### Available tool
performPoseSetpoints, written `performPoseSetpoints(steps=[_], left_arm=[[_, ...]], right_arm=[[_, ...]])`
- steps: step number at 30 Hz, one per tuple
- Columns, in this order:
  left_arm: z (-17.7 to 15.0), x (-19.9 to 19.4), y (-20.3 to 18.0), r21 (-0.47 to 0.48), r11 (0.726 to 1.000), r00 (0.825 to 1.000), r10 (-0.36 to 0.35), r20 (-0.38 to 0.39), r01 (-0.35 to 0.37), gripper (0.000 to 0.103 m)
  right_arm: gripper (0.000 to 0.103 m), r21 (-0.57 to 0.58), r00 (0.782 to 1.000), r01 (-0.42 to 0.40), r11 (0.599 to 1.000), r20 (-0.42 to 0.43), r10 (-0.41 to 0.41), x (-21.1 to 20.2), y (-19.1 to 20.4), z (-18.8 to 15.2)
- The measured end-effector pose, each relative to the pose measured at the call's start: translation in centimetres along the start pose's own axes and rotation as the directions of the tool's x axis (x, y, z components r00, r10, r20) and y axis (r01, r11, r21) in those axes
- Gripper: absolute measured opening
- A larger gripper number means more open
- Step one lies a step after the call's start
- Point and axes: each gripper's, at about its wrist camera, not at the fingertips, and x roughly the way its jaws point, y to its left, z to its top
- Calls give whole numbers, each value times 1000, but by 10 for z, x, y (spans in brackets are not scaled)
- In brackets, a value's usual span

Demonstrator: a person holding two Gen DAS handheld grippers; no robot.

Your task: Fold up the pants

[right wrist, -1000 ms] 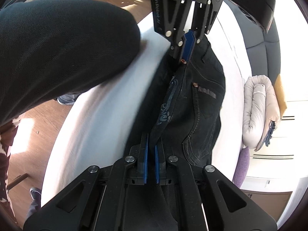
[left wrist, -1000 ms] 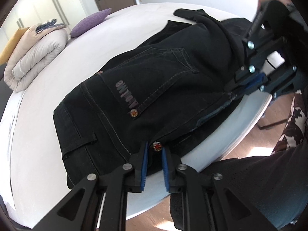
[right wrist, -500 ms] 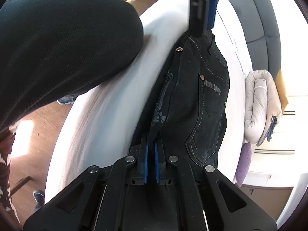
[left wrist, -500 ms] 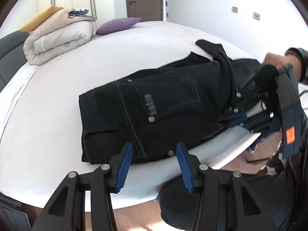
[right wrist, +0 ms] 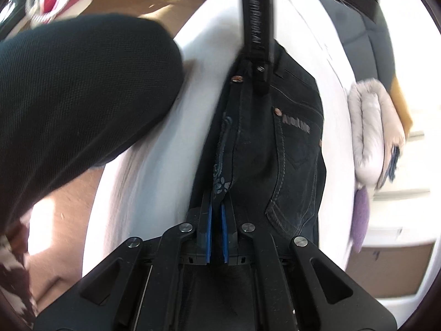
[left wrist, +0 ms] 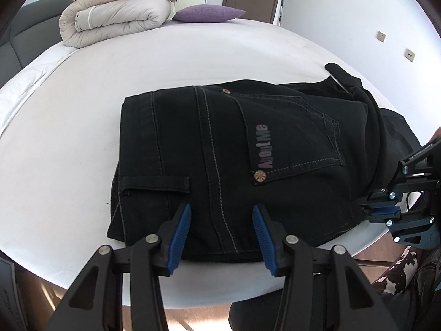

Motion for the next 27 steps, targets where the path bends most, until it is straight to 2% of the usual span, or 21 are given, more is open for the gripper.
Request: performPoseSetpoints(steps=[2, 4, 5, 7, 8, 9, 10, 13, 14, 16, 17, 18, 19, 20, 21, 23, 24, 25, 26, 27], left_arm=[[5, -9, -4, -11, 1000, 1000, 27, -2, -27, 50], [18, -24, -13, -27, 999, 998, 42, 43, -41, 50], [28, -28, -20, -38, 999, 997, 38, 72, -35, 51], [47, -26, -40, -27, 1000, 994, 18, 107, -15, 62], [55, -19, -50, -6, 1000, 994, 21, 104, -20, 64], [60, -9, -60, 15, 999, 996, 28, 89, -29, 64], [65, 7, -68, 36, 999, 998, 33, 57, -35, 64], [65, 47, -72, 21, 999, 999, 25, -40, -24, 64], [62, 58, -70, 6, 1000, 997, 21, -70, -21, 64], [57, 62, -69, 6, 1000, 998, 25, -62, -25, 65], [54, 62, -69, 6, 1000, 998, 28, -59, -27, 65], [52, 61, -70, 2, 1000, 998, 28, -61, -28, 65], [51, 61, -70, -2, 1000, 998, 28, -64, -29, 65], [51, 61, -69, -2, 1000, 997, 29, -69, -30, 65], [51, 60, -69, -1, 1000, 997, 30, -74, -30, 65], [56, 63, -72, -5, 1000, 996, 30, -83, -31, 66], [56, 63, -72, -5, 999, 996, 32, -85, -32, 66], [57, 63, -72, -5, 999, 996, 33, -86, -34, 66], [55, 63, -71, -7, 999, 996, 34, -84, -35, 66], [57, 64, -72, -10, 999, 996, 35, -83, -36, 66]], right_arm=[[7, 79, 1000, -5, 997, 15, 4, -2, -6, -2], [9, 168, 999, -7, 986, 38, 1, -5, -11, -7], [17, 219, 998, -17, 975, 55, 5, -7, -13, -10], [46, 309, 996, -53, 950, 90, 26, -11, -18, -14], [79, 355, 994, -71, 932, 106, 36, -12, -20, -16], [85, 400, 989, -101, 911, 138, 50, -17, -23, -19], [85, 432, 983, -138, 891, 172, 69, -23, -25, -23], [85, 581, 964, -218, 784, 252, 81, -44, -43, -48], [85, 652, 962, -232, 722, 265, 70, -49, -58, -66], [84, 774, 962, -244, 585, 271, 42, -53, -90, -106], [84, 837, 963, -248, 488, 268, 29, -53, -111, -133], [84, 901, 964, -254, 351, 264, 20, -49, -139, -171], [85, 937, 965, -257, 238, 262, 10, -45, -160, -202], [85, 958, 967, -252, 136, 255, -5, -41, -179, -232], [85, 971, 971, -238, 17, 238, -20, -36, -202, -266], [85, 964, 981, -192, -184, 196, 2, -16, -242, -326], [85, 958, 989, -129, -256, 143, 36, -4, -256, -348], [85, 949, 992, -64, -309, 95, 86, 10, -269, -366], [84, 941, 988, -15, -338, 66, 138, 26, -280, -379], [84, 939, 985, 26, -342, 33, 167, 41, -291, -386]])
